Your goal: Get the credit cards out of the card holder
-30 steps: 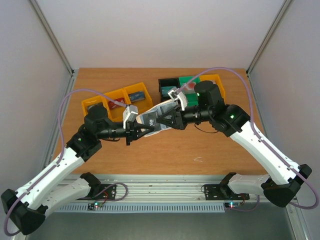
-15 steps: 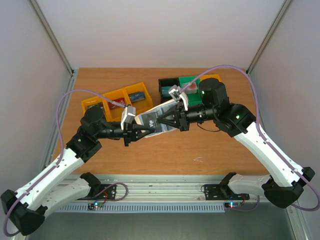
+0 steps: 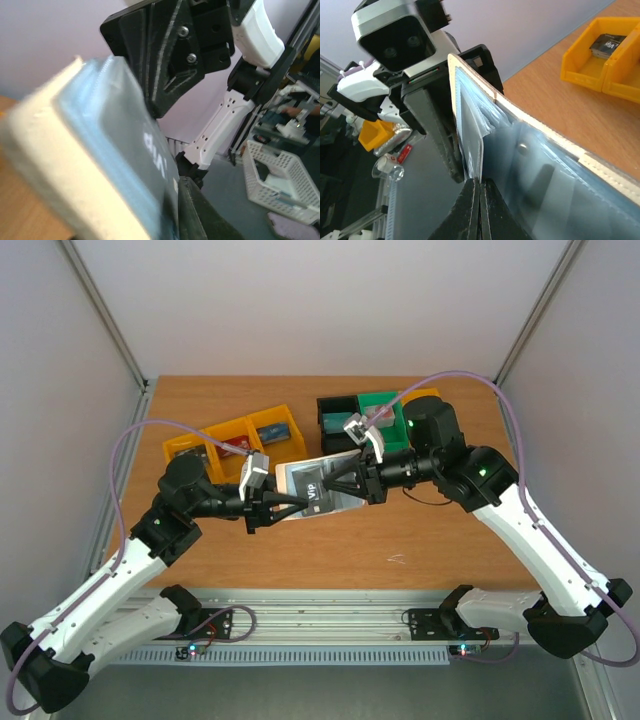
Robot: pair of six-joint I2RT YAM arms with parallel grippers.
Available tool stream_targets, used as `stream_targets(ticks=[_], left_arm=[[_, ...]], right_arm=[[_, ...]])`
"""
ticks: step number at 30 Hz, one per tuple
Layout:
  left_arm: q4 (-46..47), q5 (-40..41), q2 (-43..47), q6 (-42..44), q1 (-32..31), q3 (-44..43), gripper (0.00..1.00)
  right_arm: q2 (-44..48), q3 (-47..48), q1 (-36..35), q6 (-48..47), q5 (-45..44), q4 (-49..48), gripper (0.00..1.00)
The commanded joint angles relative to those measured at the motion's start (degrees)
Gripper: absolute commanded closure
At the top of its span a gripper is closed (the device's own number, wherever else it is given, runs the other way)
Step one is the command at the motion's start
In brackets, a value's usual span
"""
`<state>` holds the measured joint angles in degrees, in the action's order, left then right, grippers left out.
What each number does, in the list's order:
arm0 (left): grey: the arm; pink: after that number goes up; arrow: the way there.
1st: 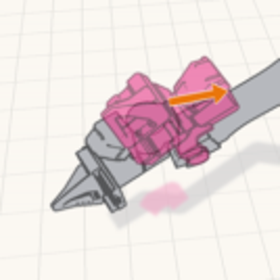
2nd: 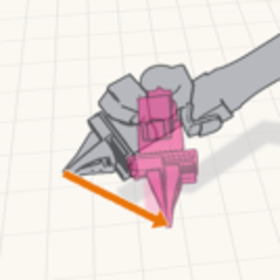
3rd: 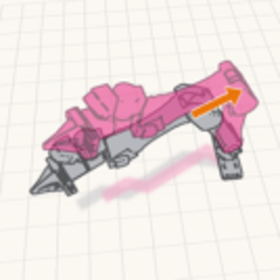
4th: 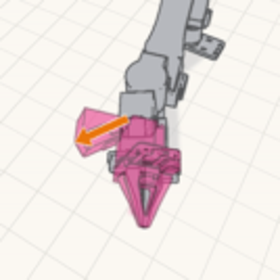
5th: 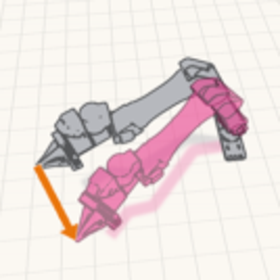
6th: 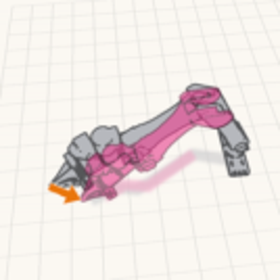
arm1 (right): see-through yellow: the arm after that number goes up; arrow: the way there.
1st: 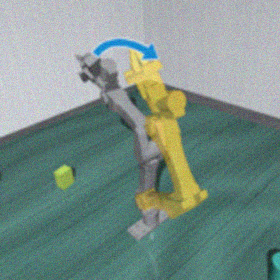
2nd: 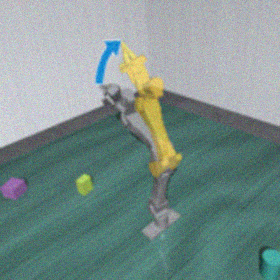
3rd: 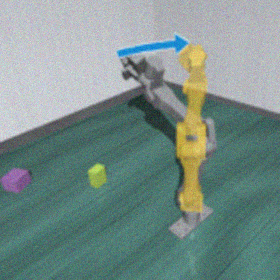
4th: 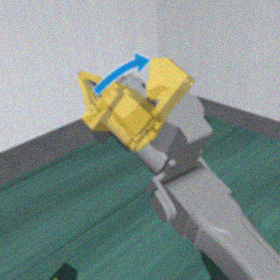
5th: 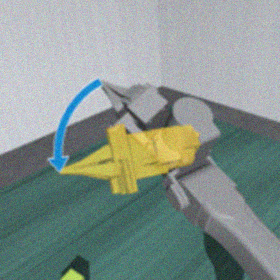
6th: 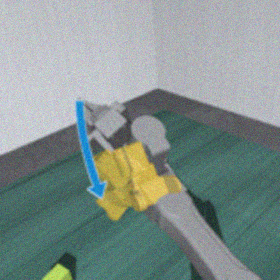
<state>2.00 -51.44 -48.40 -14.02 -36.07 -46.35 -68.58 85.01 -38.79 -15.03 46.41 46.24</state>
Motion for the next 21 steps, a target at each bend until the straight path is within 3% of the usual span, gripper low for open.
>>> stream_targets(ticks=[1,4,8,16,21], left_arm=[[5.5,-1.8,0.9,-0.8,-0.1,0.3,0.84],[6.1,-1.8,0.7,-1.4,-0.1,0.2,0.99],[7.3,-0.5,0.7,-2.1,-0.1,0.4,1.0],[8.5,-0.8,0.8,-2.8,-0.2,0.6,1.0],[8.8,-0.7,0.0,-2.5,-0.4,0.1,1.0]], right_arm=[[1.2,2.0,0.5,-1.6,0.7,2.6,0.99],[0.9,2.3,0.5,-2.5,1.5,4.2,0.99],[0.4,1.9,0.5,-2.2,1.7,5.1,0.97],[3.2,-3.5,0.5,-2.1,-7.7,5.0,0.88],[0.5,-0.8,0.3,-2.1,-7.6,6.2,0.87]])
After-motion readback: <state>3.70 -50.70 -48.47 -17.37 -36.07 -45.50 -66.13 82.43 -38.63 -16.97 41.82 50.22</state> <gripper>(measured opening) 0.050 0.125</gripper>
